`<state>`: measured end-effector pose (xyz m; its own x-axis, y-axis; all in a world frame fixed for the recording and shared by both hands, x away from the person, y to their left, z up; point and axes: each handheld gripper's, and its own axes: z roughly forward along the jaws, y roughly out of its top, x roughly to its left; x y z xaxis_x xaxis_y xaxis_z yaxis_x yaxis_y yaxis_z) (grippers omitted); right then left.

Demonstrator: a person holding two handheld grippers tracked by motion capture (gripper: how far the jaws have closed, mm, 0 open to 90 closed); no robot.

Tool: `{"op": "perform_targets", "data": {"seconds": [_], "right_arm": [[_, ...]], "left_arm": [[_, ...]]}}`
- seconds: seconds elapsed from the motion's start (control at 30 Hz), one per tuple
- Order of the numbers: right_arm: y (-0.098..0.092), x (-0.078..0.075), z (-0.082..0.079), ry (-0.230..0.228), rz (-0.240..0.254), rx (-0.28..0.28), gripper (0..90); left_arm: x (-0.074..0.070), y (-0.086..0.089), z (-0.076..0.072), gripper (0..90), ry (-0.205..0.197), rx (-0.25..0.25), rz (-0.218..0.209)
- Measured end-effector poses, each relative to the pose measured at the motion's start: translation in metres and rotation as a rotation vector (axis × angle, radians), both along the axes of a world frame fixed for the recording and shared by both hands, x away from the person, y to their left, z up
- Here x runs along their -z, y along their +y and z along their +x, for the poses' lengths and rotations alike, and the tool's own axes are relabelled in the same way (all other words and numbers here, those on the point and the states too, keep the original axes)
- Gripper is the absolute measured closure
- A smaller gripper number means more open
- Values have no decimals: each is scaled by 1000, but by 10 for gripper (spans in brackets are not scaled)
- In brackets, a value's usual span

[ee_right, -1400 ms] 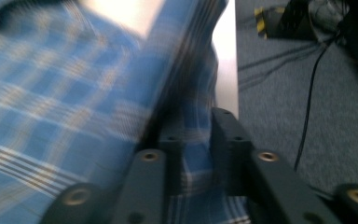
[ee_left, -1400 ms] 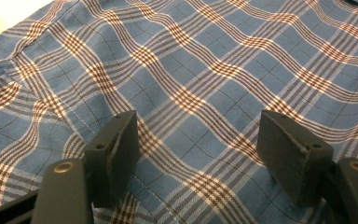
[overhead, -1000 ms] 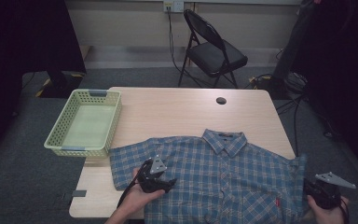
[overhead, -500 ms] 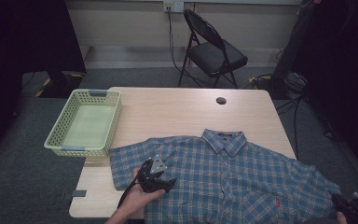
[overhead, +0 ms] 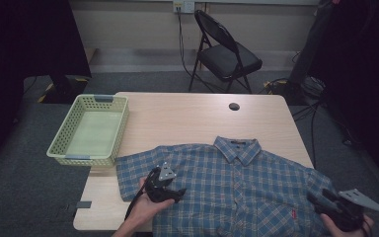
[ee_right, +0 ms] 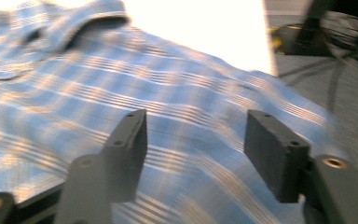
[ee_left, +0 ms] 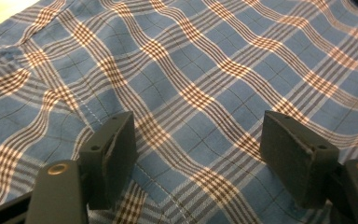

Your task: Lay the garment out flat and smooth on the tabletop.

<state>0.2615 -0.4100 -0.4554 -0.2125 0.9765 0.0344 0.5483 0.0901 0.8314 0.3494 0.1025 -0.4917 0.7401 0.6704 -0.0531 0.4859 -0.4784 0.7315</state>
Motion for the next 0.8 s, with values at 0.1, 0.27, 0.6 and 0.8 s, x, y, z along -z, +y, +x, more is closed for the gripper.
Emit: {"op": "perform_targets", "data": {"seconds": [0.1,0.27,0.6,0.8], "right_arm": [[26,-2,13,23,-8,-72,286],[60,9,29,74,-18,-164,176],[75,36,48,196,-104,-153,161],[72,40,62,177,-100,-137,118]], "left_arm": [[-4,1,-4,238,6,-32,-21],[-7,5,-13,231,26,-64,-31],[1,5,-6,228,0,-139,53],[2,-1,8,208,-9,-130,66]]}}
